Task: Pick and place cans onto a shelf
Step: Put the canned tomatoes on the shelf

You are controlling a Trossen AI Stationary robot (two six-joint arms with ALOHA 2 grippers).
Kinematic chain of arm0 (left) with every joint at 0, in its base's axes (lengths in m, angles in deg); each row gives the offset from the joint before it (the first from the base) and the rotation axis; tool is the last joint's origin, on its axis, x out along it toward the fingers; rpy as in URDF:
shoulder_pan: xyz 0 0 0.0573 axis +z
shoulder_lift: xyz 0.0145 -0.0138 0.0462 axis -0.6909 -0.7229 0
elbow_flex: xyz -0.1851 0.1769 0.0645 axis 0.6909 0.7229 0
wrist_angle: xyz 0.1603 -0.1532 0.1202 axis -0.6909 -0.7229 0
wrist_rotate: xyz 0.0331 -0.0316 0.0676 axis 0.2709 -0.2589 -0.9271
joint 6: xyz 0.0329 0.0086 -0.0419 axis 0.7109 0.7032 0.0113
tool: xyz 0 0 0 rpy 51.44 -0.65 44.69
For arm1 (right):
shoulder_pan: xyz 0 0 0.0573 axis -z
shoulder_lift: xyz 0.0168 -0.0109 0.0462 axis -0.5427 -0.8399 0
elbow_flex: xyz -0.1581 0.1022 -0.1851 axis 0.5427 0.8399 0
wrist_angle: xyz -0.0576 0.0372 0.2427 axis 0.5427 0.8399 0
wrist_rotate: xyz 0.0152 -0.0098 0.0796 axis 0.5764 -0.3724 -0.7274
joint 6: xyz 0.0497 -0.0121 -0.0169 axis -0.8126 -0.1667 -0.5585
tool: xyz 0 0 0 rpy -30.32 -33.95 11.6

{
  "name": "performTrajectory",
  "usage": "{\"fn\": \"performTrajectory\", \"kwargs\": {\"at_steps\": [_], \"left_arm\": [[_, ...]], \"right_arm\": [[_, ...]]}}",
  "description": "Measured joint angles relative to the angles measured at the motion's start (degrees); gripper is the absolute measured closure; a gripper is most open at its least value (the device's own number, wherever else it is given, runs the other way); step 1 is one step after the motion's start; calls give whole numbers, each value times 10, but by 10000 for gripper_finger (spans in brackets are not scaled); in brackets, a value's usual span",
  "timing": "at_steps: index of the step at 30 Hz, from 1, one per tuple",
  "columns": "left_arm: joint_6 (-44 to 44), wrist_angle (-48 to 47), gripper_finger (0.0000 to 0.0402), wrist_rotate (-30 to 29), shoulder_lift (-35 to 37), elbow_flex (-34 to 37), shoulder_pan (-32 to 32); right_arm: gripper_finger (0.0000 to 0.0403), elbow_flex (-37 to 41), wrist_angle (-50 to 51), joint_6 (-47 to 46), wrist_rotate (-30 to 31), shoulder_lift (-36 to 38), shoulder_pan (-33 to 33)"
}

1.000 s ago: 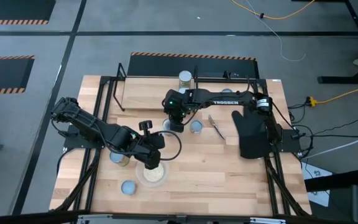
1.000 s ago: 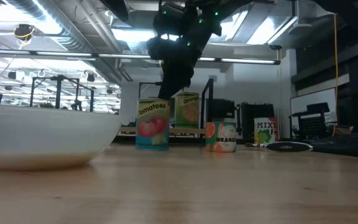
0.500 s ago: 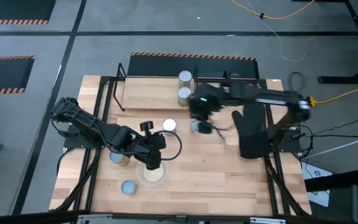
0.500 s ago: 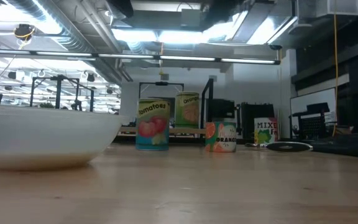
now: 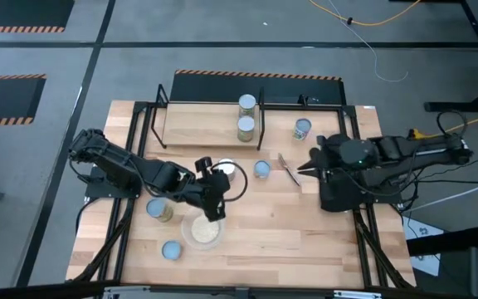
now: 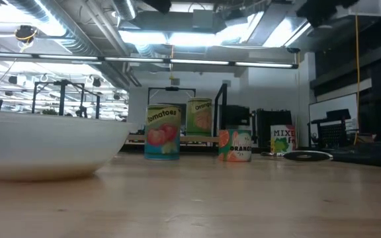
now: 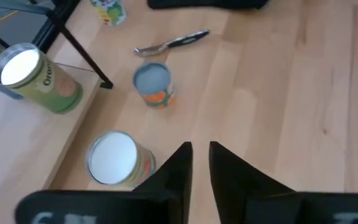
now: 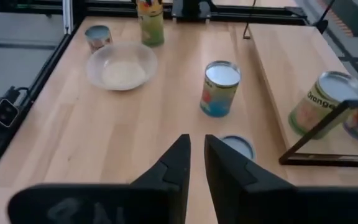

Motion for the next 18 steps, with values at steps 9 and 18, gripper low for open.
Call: {"fn": "performTrajectory", "kwargs": {"at_steps": [9, 18], "left_arm": [[64, 16, 283, 4, -11, 0, 71], [129, 16, 280, 44, -80, 0, 120]], "right_arm": [[350, 97, -38, 15, -2, 39, 35], [350, 114, -43, 14, -5, 33, 46]]}}
